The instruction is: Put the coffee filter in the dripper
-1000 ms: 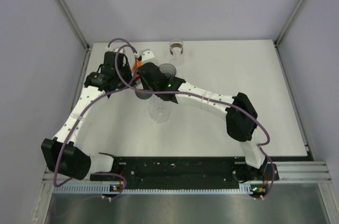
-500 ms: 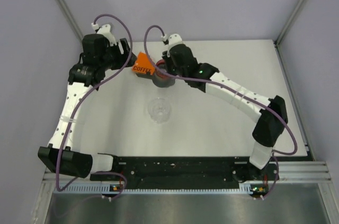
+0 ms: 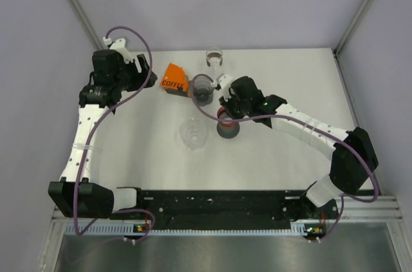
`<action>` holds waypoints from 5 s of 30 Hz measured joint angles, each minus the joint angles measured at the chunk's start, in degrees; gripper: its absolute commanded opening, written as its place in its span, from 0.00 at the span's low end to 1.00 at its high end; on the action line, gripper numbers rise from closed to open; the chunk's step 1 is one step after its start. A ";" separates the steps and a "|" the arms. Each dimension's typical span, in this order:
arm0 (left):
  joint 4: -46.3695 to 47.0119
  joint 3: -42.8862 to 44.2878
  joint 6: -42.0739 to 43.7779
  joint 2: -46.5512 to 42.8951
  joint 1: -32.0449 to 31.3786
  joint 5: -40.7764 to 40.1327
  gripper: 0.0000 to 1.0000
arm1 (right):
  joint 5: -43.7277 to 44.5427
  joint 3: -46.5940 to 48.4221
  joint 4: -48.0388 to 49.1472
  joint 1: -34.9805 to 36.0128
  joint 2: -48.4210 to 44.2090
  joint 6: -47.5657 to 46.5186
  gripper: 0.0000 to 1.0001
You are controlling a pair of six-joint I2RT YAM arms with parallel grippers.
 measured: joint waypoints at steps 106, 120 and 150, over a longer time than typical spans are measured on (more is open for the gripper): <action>2.75 -9.92 5.09 -2.38 1.18 -1.42 0.77 | -5.55 8.20 -8.31 -6.95 -6.78 33.29 0.00; 2.78 -10.34 5.11 -2.38 1.18 -1.46 0.77 | -12.87 5.90 -10.75 -6.62 -4.00 34.12 0.00; 2.80 -10.67 5.75 -2.38 1.18 -1.44 0.75 | -12.90 3.72 -10.14 -7.54 -1.88 34.53 0.73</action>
